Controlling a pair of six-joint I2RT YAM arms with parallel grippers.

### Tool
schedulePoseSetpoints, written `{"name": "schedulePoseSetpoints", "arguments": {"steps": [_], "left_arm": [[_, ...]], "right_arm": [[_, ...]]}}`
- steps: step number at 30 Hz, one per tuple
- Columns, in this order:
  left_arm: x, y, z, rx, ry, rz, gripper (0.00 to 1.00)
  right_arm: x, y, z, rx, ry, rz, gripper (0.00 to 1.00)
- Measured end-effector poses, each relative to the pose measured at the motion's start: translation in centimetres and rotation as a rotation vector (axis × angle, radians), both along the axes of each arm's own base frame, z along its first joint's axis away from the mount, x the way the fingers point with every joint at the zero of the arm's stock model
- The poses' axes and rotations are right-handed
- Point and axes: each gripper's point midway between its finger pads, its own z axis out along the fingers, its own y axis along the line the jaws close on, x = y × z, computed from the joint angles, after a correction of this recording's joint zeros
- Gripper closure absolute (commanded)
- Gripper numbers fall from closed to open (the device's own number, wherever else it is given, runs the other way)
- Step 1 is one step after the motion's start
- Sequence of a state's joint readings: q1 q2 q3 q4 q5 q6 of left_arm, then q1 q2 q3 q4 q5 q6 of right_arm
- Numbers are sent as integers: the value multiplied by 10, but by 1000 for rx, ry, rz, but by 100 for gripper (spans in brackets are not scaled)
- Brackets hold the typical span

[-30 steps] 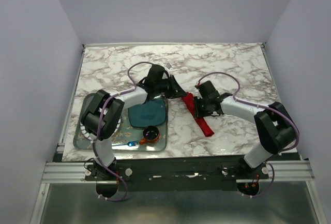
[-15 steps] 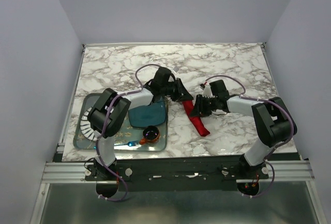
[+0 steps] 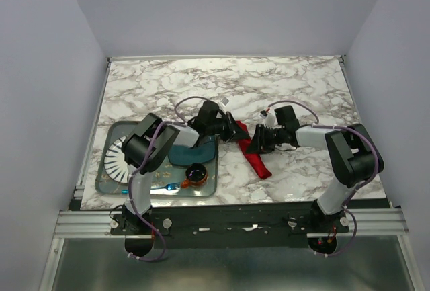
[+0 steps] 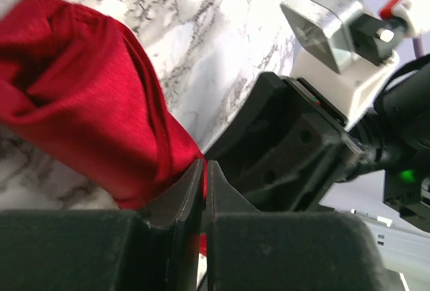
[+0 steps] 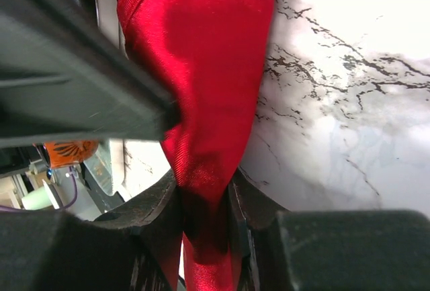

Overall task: Fold the napkin, place the utensils inside, and roll it up
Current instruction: Roll the napkin with the utensil

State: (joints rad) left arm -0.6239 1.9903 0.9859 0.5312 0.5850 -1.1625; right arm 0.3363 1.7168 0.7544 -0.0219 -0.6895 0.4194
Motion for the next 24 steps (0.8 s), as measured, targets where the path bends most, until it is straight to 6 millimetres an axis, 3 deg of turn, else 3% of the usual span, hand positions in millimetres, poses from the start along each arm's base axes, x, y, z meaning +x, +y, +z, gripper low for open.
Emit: {"name": "schedulePoseSetpoints", "arguments": {"steps": [9,15,24], "left_arm": [[14,-3,-32,-3,-4,41,88],[25,0,-28,-3,-31,52,88],[48,-2,-3,-29,-94,78,88]], "right_arm": [[-1,0,0,8,5,3,64],[-1,0,0,9,5,5,64],[-1,1,0,11,6,6,59]]}}
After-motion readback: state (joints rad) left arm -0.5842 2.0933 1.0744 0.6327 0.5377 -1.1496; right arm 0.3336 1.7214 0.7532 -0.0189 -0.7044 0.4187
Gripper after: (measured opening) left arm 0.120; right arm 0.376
